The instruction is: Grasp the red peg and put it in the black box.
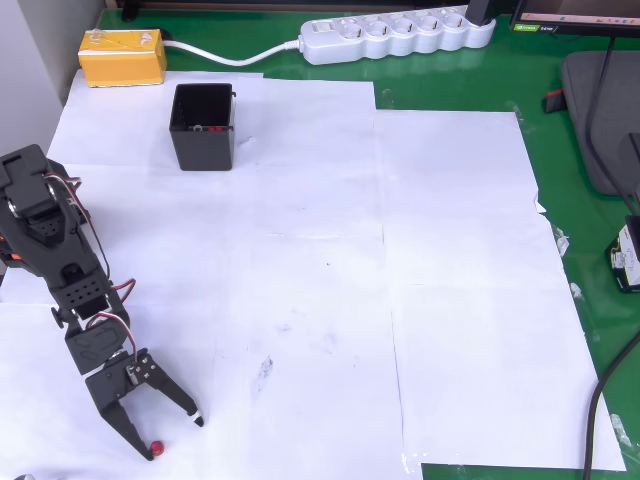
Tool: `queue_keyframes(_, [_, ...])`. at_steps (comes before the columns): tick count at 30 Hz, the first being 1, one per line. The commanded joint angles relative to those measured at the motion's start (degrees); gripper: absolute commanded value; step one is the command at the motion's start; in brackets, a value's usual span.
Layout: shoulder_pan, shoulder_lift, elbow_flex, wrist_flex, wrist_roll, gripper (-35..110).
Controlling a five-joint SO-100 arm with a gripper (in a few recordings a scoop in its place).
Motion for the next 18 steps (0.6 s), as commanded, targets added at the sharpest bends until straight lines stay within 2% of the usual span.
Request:
queue_keyframes(1, [1.05,-0.70,-0.09,0.26,-1.05,21])
queue_keyframes(18, [1.58,-0.70,-1.14,0.26,-1.67,21])
